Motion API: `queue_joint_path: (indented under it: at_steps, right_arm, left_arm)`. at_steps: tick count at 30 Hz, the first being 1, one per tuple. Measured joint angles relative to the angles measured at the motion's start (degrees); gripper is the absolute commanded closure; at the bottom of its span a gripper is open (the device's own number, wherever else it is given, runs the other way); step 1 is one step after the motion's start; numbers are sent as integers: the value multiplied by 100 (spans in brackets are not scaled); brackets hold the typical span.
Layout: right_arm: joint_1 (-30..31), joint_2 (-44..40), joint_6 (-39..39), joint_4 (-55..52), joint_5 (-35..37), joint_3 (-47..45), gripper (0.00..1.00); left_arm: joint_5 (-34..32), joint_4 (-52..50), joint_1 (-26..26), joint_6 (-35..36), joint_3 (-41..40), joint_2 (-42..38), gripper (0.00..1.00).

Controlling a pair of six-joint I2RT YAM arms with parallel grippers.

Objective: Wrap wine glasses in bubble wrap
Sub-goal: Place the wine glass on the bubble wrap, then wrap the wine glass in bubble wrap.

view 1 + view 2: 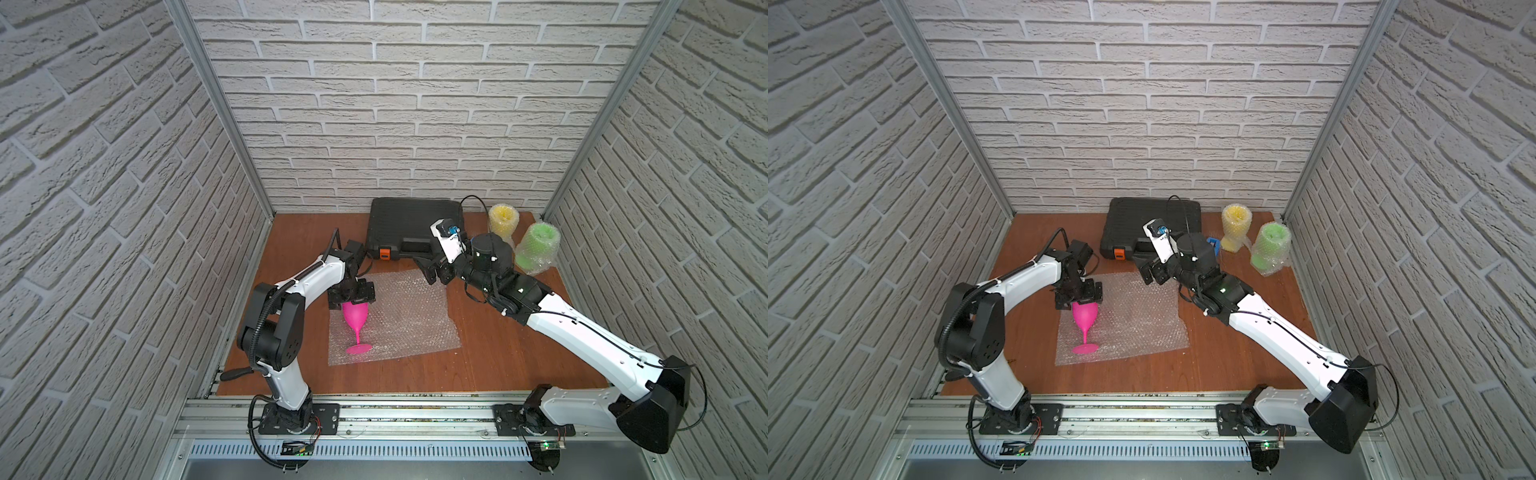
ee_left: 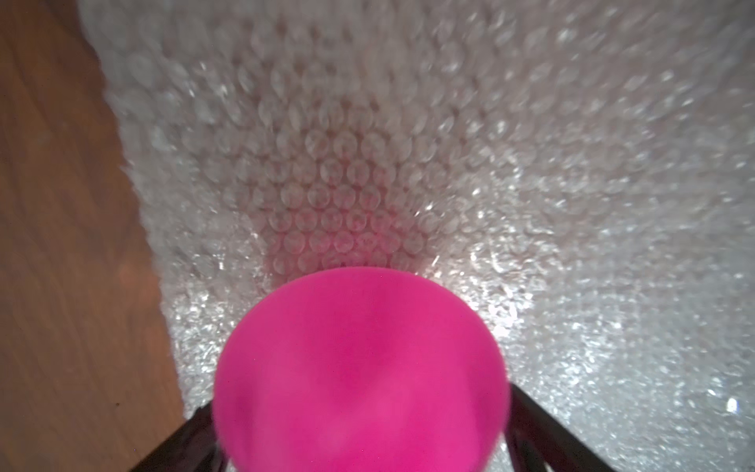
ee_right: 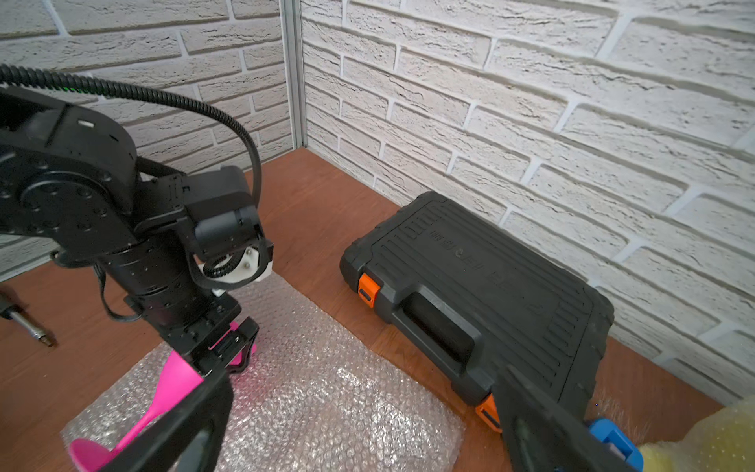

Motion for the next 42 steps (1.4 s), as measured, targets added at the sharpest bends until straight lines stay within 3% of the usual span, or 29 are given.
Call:
queue_joint_path:
  at_steps: [4, 7, 10, 14, 22, 26, 29, 36, 42]
  right_arm:
    - [0, 111, 494, -378, -184, 280, 9]
    - [0, 385, 1058, -776, -348, 459, 18]
    - [0, 833, 1676, -1226, -560, 634, 26]
    - [-2, 1478, 2341, -1729, -979, 656, 40]
    - [-2, 2402, 2951, -1919, -2037, 592, 45]
    - [-2, 2581, 3038, -1963, -2201, 584, 47]
    - [-13, 2662, 3080, -2015, -2197, 584, 51]
    - [-61, 3333, 3318, -2114, -2223, 603, 69]
    - [-72, 3746, 3536, -2059, -2435, 603, 73]
  left_arm:
    - [-55, -184, 162, 57, 68, -601, 13]
    - [-22, -195, 570, 94, -118, -1174, 30]
    - [90, -122, 1123, 90, -678, -1609, 41]
    - [378, 81, 1561, 37, -1578, -1565, 49]
    - [1180, 938, 1644, -20, -2319, -870, 56]
    - [1381, 1189, 1735, 11, -2347, -798, 78]
    - [1510, 1309, 1762, 109, -2347, -815, 87]
    - [1777, 1237, 1681, 407, -2234, -1574, 99]
    - [2068, 1172, 1215, 417, -1657, -2205, 100]
